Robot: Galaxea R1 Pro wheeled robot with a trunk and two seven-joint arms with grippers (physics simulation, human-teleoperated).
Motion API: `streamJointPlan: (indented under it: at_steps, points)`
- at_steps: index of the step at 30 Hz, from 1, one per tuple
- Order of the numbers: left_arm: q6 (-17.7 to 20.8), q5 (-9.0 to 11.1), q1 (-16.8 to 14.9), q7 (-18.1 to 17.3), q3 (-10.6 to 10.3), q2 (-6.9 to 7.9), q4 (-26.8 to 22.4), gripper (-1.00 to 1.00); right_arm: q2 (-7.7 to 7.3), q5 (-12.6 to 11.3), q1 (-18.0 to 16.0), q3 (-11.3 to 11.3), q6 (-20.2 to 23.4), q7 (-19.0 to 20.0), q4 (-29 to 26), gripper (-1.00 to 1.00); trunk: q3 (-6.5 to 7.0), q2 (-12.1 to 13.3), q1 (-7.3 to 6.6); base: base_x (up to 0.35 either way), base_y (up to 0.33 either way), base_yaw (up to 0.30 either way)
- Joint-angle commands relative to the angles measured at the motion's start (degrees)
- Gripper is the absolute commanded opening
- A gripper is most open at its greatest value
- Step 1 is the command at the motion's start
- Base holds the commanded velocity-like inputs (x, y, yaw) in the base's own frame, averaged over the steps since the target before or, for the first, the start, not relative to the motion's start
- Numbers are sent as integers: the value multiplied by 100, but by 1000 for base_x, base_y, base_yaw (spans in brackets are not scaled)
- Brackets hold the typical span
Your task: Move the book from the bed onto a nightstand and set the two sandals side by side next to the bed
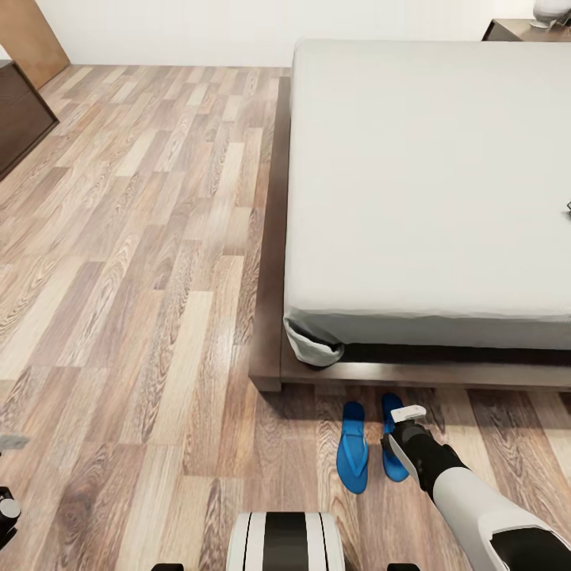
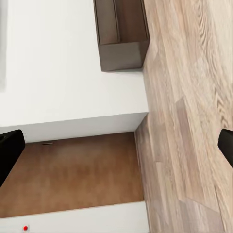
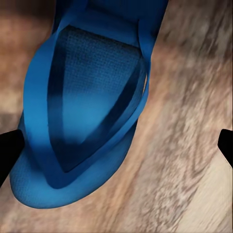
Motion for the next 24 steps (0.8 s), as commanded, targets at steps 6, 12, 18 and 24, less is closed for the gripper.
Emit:
streamJointPlan:
  at_steps: [6, 12, 18, 24]
  points:
    - [-2, -4, -3, 29, -20, 70, 4, 100, 2, 24, -1, 30, 48, -1, -10, 100, -3, -1, -1, 0, 0, 0]
    - [0, -4, -3, 31, -20, 81, 3, 100, 2, 21, -1, 27, 48, -1, -10, 100, -3, -1, -1, 0, 0, 0]
    - [36, -22, -37, 64, 11, 115, -30, 100, -3, 17, -34, -7, 82, -4, 25, 100, -3, -1, -1, 0, 0, 0]
    - [205, -22, -126, 64, 103, 116, -84, 100, -4, 18, -123, -35, 116, -5, 25, 100, -3, -1, -1, 0, 0, 0]
